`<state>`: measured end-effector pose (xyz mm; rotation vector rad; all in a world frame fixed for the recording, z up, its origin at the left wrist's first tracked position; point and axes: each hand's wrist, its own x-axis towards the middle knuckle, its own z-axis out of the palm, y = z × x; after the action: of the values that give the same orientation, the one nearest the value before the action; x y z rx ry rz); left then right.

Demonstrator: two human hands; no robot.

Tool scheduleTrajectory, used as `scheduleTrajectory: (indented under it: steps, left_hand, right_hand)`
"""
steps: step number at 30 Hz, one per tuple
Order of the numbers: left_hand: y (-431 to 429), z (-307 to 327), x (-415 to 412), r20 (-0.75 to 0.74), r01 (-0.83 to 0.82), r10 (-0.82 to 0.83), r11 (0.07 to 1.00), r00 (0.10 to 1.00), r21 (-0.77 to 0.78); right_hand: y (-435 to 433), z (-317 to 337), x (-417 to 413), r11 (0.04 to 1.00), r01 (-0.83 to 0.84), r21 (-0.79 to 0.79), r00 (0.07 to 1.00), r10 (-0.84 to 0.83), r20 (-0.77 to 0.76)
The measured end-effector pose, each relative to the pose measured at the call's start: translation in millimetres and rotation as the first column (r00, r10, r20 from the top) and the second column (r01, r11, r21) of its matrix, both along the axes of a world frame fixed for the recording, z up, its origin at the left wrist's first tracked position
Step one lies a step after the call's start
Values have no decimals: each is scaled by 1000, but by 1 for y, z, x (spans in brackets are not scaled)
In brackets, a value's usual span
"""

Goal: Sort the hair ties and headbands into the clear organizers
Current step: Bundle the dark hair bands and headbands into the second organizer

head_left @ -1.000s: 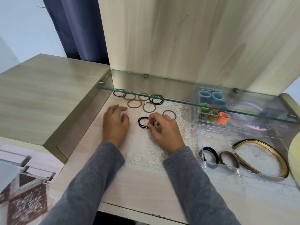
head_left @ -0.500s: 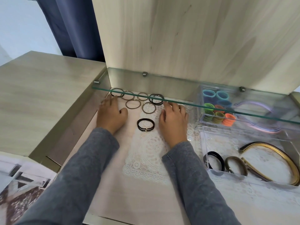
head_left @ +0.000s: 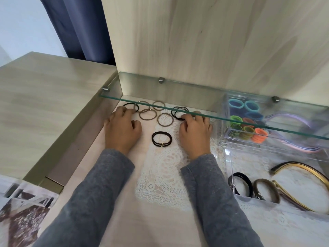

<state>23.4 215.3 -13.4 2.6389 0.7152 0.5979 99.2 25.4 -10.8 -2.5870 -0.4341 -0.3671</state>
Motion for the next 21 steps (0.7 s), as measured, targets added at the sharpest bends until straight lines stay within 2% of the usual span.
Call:
scheduleTrajectory:
  steps: [6, 9, 17, 21]
  left_hand:
    - [-3, -5, -13, 122, -3, 2, 1000, 993, 15]
    - [-4, -6, -21, 154, 29, -32, 999, 988, 19]
    - [-14, -5, -32, 200, 101, -109, 994, 974, 52]
    - [-14, -3, -33, 159, -3, -6, 999, 987, 52]
  right_hand:
    - [-3, 0, -3, 991, 56, 123, 998, -57, 0]
    - [-4, 0, -3, 992, 81, 92, 997, -82, 7]
    - [-1, -2, -4, 1000, 21, 18, 998, -22, 60]
    - [-1, -3, -4, 998, 13, 56, 997, -17, 76]
